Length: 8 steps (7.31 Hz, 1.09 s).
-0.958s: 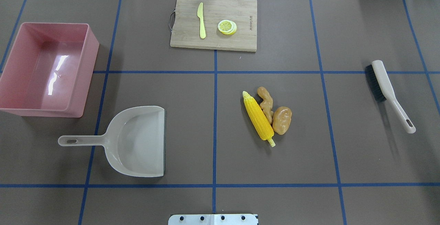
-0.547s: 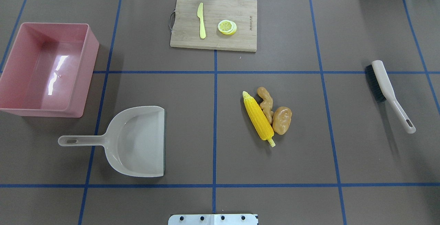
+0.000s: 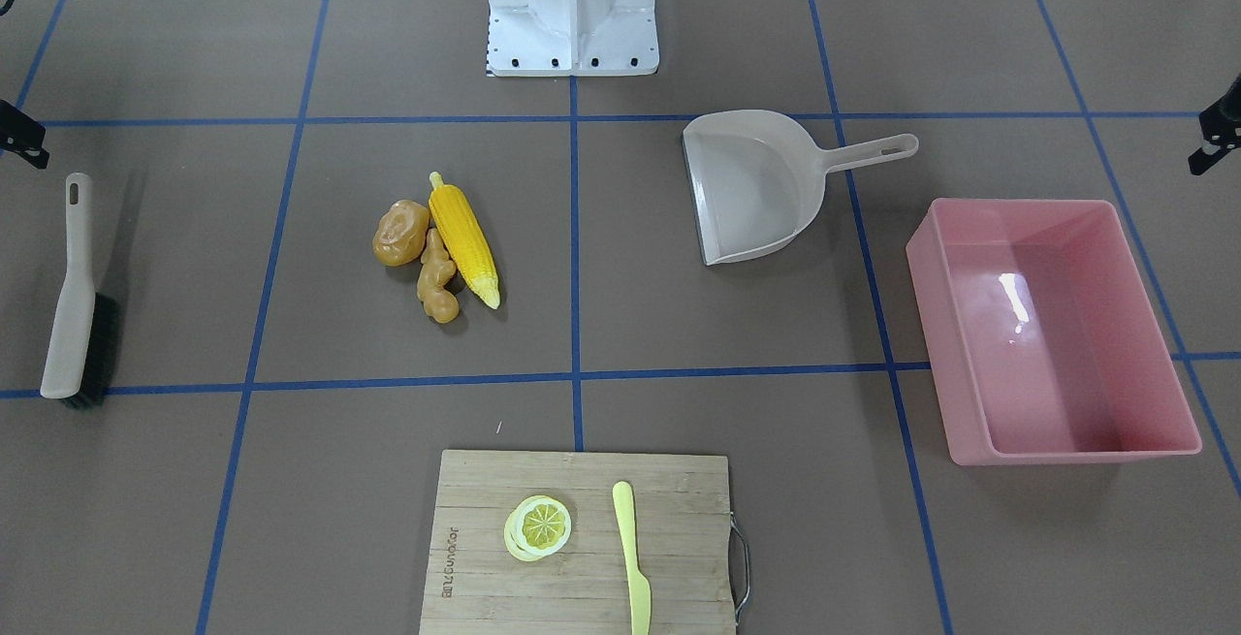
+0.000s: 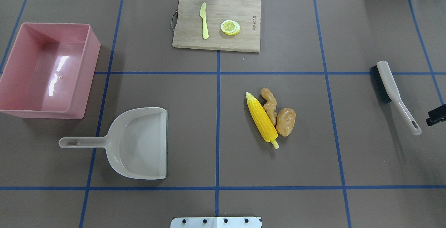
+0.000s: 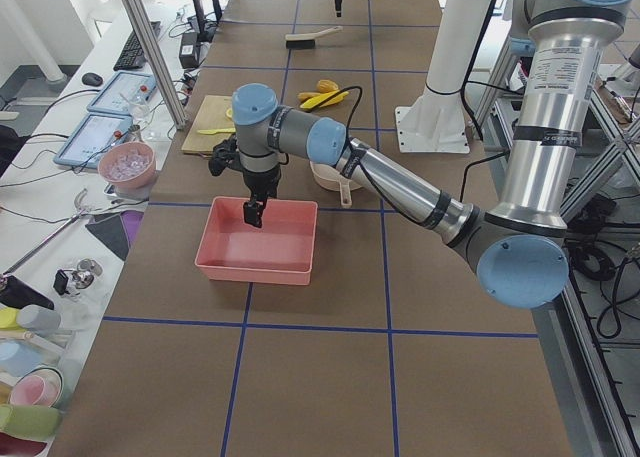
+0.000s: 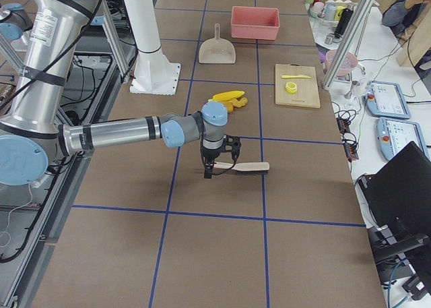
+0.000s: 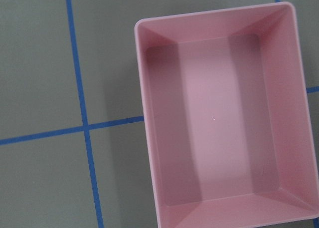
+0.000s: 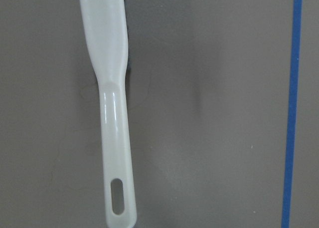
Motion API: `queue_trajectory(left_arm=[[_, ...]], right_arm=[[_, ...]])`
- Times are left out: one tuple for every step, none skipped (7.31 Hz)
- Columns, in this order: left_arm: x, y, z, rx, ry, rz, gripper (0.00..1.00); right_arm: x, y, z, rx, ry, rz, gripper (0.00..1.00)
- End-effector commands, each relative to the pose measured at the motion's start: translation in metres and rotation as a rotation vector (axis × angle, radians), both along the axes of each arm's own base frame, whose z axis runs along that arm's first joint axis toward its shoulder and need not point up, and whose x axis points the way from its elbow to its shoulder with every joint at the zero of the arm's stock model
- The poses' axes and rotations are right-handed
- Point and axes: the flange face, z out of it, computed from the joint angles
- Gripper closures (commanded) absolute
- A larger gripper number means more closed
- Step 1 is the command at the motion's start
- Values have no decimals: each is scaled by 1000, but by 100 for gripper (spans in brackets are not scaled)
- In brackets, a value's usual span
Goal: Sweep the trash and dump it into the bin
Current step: 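Grasp the white dustpan with the left gripper while the right grasps the brush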
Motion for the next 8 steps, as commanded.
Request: queue_trajectory(left_arm=[[53,-2,-45,145,0,144,1],[107,2,-67,186,16,241,1],[129,0,-77,210,-8,270,1],[154,9,-79,215,-6,318,1],[189,22,-78,237,-27,381,1],[215,31,-84,291,-74,418,1],[241,50,-102,343,-60,480,1],[249,70,-119,412,-71,496,1]], right_arm=[[-17,-14,3,-8,4,-5,0],[-29,-27,5,-24,10,7,1],[-36,-36,-1,-22,5,18,1],[-39,-32,4,-37,9,11,7],[-45,-31,7,-43,12,-1,9],[-50,-29,9,-45,15,-14,10],[-56,-26,15,-57,21,-29,11],[-62,-24,17,-59,25,-42,11]])
